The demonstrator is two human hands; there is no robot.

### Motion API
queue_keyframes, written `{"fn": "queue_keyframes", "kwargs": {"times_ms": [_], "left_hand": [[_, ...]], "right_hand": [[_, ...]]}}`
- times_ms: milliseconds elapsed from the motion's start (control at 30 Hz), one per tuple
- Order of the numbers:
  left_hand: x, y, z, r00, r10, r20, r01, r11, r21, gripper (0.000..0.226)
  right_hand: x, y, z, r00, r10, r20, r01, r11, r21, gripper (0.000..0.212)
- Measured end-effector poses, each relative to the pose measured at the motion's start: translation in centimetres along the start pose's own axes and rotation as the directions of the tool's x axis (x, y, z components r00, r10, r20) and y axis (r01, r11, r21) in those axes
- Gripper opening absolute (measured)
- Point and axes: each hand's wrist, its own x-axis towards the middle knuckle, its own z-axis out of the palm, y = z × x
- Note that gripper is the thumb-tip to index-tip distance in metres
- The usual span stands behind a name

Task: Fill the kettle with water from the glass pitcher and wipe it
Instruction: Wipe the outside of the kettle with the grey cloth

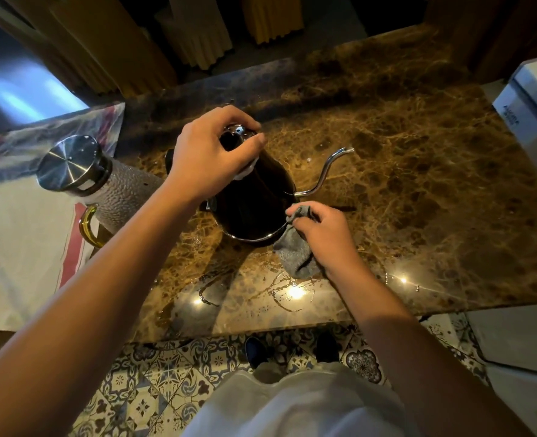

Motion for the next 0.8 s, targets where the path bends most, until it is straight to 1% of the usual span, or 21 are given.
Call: {"fn": "queue_keyframes", "kwargs": {"times_ms": [67,133,200,267,300,367,500,567,633,700,800], "left_hand": [[0.0,0.0,-0.1,1.0,0.002,0.023,-0.001,1.0,-0.016,0.03],[-0.1,0.1,-0.2,0.999,0.004,0.036,-0.003,0.999,-0.032,0.028],[-0.1,0.1,-0.4,0.999,0.003,0.047,-0.001,0.998,-0.057,0.026],[-0.2,0.2,-0.4,0.997,0.02,0.07,-0.015,0.997,-0.076,0.026],[-0.2,0.1,-0.4,0.996,0.032,0.083,-0.025,0.997,-0.079,0.027],[-0.1,-0.1,-0.6,0.991,0.069,0.111,-0.061,0.996,-0.071,0.03],[0.5,-0.7,-1.7,0.97,0.151,0.191,-0.141,0.988,-0.063,0.039],[0.8,-0.6,-2.1,0.957,0.18,0.226,-0.175,0.984,-0.041,0.039],[0.7,-0.3,-2.2,0.95,0.199,0.239,-0.203,0.979,-0.011,0.038],[0.4,0.0,-2.0,0.953,0.183,0.239,-0.197,0.98,0.032,0.043],[0.2,0.6,-1.6,0.957,0.166,0.24,-0.19,0.979,0.079,0.047]], "right_hand": [[0.5,-0.4,-1.5,0.998,0.061,0.024,-0.062,0.996,0.057,0.029],[1.0,-0.7,-2.6,0.994,0.098,-0.038,-0.092,0.988,0.12,0.028],[1.1,-1.0,-3.3,0.989,0.061,-0.132,-0.039,0.986,0.162,0.035],[0.7,-1.6,-3.5,0.983,-0.027,-0.182,0.069,0.971,0.227,0.041],[0.5,-2.0,-3.4,0.984,-0.086,-0.156,0.123,0.962,0.244,0.043],[0.1,-2.3,-3.2,0.987,-0.145,-0.069,0.158,0.952,0.261,0.044],[-0.1,-1.1,-3.2,0.989,-0.126,0.083,0.088,0.929,0.358,0.045],[-0.5,-0.7,-3.4,0.979,-0.148,0.14,0.095,0.939,0.33,0.042],[-1.0,-0.5,-3.6,0.97,-0.183,0.16,0.131,0.947,0.292,0.044],[-1.6,-0.2,-3.7,0.968,-0.199,0.15,0.158,0.955,0.251,0.044],[-3.2,-0.3,-3.7,0.959,-0.199,0.204,0.157,0.967,0.202,0.039]]}}
